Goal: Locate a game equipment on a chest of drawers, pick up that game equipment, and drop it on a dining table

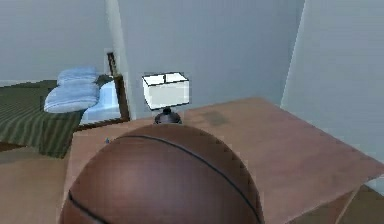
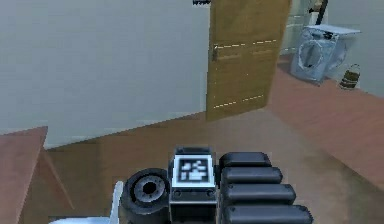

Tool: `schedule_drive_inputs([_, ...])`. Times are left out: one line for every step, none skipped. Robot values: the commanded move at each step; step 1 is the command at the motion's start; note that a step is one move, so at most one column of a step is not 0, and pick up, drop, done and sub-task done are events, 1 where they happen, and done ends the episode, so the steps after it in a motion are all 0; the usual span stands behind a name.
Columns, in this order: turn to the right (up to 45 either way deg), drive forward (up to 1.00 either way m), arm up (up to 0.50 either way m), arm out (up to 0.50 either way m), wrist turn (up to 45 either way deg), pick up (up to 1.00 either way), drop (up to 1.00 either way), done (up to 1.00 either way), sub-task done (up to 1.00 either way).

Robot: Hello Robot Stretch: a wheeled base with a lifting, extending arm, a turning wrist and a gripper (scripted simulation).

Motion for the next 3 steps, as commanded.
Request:
schedule_drive_inputs([-15.0,0.00,0.00,0.00,0.0,0.00,0.00,0.00,0.00])
schedule_drive_inputs([12.0,0.00,0.00,0.00,0.0,0.00,0.00,0.00,0.00])
schedule_drive_inputs([-45.0,0.00,0.00,0.00,0.0,0.00,0.00,0.00,0.00])
